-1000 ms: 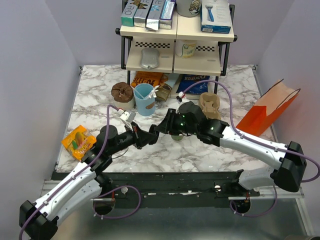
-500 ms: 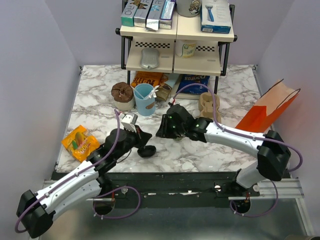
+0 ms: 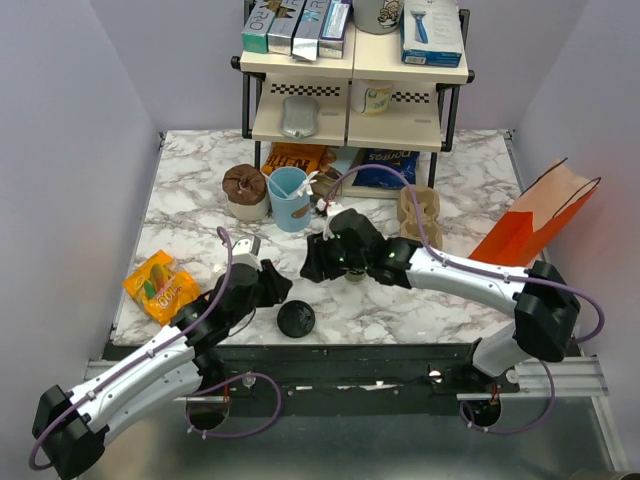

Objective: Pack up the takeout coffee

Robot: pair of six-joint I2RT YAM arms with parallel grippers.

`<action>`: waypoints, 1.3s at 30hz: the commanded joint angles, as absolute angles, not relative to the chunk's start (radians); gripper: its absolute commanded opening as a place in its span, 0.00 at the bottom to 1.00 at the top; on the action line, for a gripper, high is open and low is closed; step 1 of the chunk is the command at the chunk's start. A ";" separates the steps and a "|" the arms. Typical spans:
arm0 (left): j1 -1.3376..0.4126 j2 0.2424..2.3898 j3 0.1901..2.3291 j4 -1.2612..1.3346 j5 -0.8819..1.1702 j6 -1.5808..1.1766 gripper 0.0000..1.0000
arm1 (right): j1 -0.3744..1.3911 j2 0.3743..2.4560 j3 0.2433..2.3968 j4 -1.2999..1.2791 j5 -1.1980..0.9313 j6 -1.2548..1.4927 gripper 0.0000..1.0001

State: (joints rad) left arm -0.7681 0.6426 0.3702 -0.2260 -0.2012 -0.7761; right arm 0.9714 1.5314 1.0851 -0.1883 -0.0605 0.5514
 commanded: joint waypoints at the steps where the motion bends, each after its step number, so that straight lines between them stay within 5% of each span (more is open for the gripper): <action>1: -0.775 0.611 0.433 -0.532 -0.223 -0.948 0.56 | 1.069 1.511 1.066 -0.254 -0.084 0.385 0.56; 18: -0.776 0.650 0.324 -0.496 -0.061 -1.034 0.59 | 1.103 1.695 1.075 -0.319 -0.041 0.545 0.54; 28: -0.776 0.637 0.290 -0.457 -0.066 -1.052 0.59 | 1.115 1.758 1.115 -0.330 -0.029 0.554 0.41; 39: -0.776 0.669 0.272 -0.403 -0.051 -1.065 0.46 | 1.127 1.779 1.146 -0.356 -0.008 0.566 0.34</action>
State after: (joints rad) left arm -0.7727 0.6662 0.2874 -0.4423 -0.0753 -1.0454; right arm 1.1099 1.7622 1.1107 -0.3305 -0.0311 0.5583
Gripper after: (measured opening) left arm 0.495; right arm 0.347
